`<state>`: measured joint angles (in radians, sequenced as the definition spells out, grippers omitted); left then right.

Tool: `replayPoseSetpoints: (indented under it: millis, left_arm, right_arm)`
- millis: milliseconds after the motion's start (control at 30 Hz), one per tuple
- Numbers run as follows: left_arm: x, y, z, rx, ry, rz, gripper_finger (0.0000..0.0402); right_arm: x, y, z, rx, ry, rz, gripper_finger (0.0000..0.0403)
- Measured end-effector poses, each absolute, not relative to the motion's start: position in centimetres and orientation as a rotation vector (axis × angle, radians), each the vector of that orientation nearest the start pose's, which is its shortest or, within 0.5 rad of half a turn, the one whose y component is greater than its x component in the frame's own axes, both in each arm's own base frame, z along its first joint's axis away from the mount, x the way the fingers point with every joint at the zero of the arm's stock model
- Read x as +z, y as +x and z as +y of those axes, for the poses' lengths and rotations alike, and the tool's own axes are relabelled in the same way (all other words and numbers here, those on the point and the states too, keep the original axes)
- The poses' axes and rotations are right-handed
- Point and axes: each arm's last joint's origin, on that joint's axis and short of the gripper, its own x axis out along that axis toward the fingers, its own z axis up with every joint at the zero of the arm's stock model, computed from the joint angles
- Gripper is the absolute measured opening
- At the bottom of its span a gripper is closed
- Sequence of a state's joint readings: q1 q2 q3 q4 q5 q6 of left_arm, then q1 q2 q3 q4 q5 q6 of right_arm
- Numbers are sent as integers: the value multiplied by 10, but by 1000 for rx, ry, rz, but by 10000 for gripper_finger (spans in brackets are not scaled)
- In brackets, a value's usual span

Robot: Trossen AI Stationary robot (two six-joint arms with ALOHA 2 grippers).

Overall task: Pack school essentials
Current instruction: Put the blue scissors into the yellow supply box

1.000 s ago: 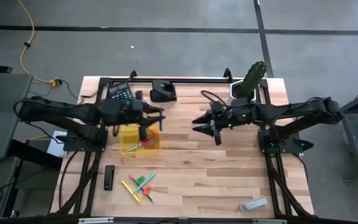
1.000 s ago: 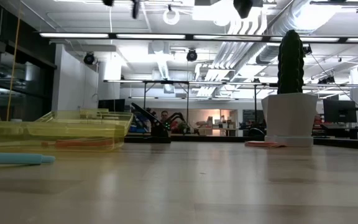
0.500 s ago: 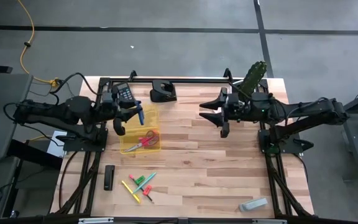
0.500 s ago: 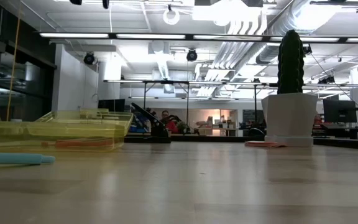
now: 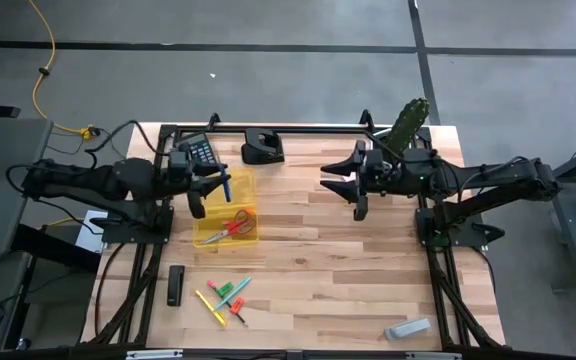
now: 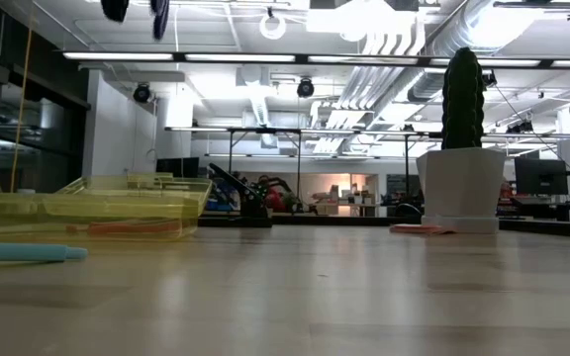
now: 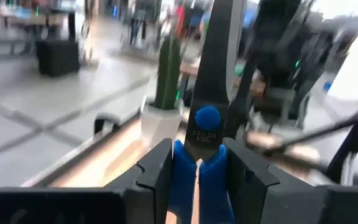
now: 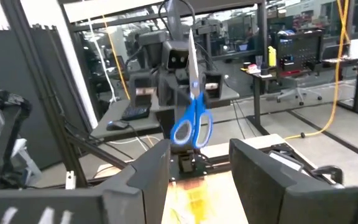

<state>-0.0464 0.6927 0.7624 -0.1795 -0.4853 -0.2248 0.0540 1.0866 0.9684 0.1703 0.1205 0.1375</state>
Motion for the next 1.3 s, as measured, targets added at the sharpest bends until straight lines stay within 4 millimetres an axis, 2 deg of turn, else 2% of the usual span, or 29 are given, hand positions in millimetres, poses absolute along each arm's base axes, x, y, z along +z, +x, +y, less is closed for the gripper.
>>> replayPoseSetpoints:
  millis: [100,367,500,700,967,1300]
  left_arm:
    - [322,153,6,473,-223,213,105]
    - [256,163,3,535,-222,865,108]
    - [235,178,2,526,-175,1037,109]
    - [204,198,-3,370,-111,1281,109]
    - [181,212,0,287,3,1404,109]
    - [166,226,7,213,22,1408,110]
  right_arm:
    - [371,244,9,-84,144,-43,158]
    - [369,244,8,-111,158,-21,158]
    - [369,244,8,-111,159,-20,158]
    - [367,244,8,-112,159,-6,158]
    - [366,244,8,-114,158,7,158]
    - [365,244,8,-116,167,17,158]
